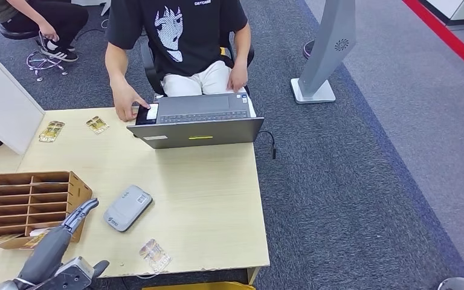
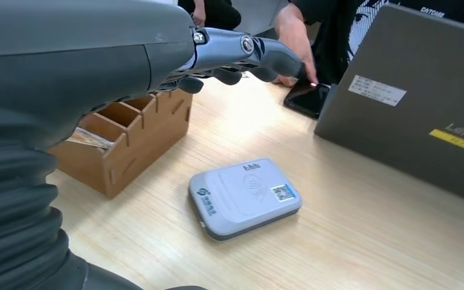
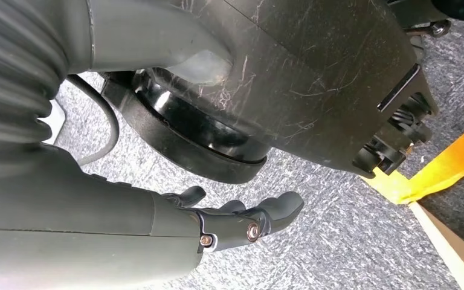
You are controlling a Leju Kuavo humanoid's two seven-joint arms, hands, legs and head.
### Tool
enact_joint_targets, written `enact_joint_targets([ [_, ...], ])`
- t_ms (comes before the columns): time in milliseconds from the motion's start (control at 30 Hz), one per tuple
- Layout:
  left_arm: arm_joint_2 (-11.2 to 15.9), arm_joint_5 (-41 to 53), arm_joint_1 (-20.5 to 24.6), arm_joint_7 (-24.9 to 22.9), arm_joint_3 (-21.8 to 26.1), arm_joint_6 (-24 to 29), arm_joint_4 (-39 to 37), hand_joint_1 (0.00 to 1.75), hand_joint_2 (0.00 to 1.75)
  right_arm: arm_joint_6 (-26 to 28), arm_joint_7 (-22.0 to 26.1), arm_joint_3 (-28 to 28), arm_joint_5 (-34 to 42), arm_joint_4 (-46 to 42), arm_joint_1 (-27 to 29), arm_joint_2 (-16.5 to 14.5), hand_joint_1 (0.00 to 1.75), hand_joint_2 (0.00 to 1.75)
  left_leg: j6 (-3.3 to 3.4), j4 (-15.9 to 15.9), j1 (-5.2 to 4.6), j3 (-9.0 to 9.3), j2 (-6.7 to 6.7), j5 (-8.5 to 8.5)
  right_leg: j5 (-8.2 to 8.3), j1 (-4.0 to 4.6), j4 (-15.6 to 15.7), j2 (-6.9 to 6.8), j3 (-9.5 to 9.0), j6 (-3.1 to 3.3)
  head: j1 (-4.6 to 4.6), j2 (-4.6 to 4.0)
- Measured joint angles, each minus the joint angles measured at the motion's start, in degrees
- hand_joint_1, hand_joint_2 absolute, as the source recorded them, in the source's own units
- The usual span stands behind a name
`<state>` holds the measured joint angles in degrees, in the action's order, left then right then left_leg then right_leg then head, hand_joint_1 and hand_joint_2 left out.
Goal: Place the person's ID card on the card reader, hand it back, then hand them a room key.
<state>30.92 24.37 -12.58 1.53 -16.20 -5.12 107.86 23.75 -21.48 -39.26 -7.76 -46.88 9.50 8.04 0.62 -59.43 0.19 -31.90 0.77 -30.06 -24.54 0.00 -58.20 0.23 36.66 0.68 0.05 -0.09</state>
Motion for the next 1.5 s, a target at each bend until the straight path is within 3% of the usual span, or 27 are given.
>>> enact_joint_targets([
  [133,5.31,8.7,-4.95,-7.54,-0.21,5.91,2.46,0.0,1.75,0.86,-0.8,0.0,1.7,-0.08,0.54,0.0,0.0,1.75,-0.05,0.01,0.04,0.03,0.05,-0.03,-0.06,0.03,-0.01,0.06,0.02,0.08,-0.02,0.0],
  [267,10.32,16.42,-11.05,-19.55,-0.3,12.23,5.35,0.0,1.75,1.41,-2.67,0.0,2.6,-0.94,1.04,0.09,0.0,1.75,-0.06,0.01,0.06,0.02,0.0,-0.05,-0.13,0.06,-0.02,0.02,0.01,0.11,0.0,0.0],
  [433,17.49,20.76,-20.11,-37.5,-0.21,14.25,9.75,0.0,1.75,1.39,-4.51,0.14,2.43,-2.13,1.45,0.24,0.0,1.75,-0.15,0.02,0.12,0.03,0.03,-0.11,-0.15,0.1,-0.03,0.03,0.0,0.15,0.02,0.0],
  [567,19.85,23.33,-26.4,-41.04,0.82,14.09,12.42,0.0,1.75,1.14,-4.92,0.44,1.91,-2.44,1.64,0.24,0.0,1.75,-0.15,0.02,0.11,0.03,-0.03,-0.11,-0.16,0.1,-0.02,-0.01,-0.02,0.14,0.01,0.0],
  [833,17.63,27.69,-31.12,-41.47,4.91,8.26,14.61,0.0,1.75,0.68,-4.91,0.79,0.58,-2.52,1.7,0.16,0.0,1.75,-0.15,0.02,0.11,0.03,-0.06,-0.12,-0.16,0.1,-0.01,-0.04,-0.05,0.14,0.01,0.0],
  [1167,15.14,28.48,-31.69,-41.48,6.88,7.63,15.35,0.0,1.75,0.54,-4.8,0.96,0.29,-2.51,1.71,0.1,0.0,1.75,-0.15,0.02,0.11,0.04,-0.11,-0.11,-0.16,0.1,-0.02,-0.11,-0.06,0.15,0.02,0.0],
  [1300,12.98,32.41,-29.55,-41.48,6.85,8.14,15.29,0.0,1.75,0.09,-4.64,1.18,-0.47,-2.49,1.71,-0.04,0.0,1.75,-0.15,0.02,0.11,0.04,-0.15,-0.11,-0.16,0.1,-0.02,-0.15,-0.08,0.14,0.01,0.0],
  [1500,6.68,41.61,-22.73,-41.13,6.13,11.75,14.51,0.0,1.75,-0.76,-5.19,2.23,-3.2,-2.85,2.14,-0.46,0.0,1.75,-0.13,0.01,0.08,0.04,-0.2,-0.1,-0.15,0.07,-0.01,-0.2,-0.1,0.14,0.01,0.0],
])
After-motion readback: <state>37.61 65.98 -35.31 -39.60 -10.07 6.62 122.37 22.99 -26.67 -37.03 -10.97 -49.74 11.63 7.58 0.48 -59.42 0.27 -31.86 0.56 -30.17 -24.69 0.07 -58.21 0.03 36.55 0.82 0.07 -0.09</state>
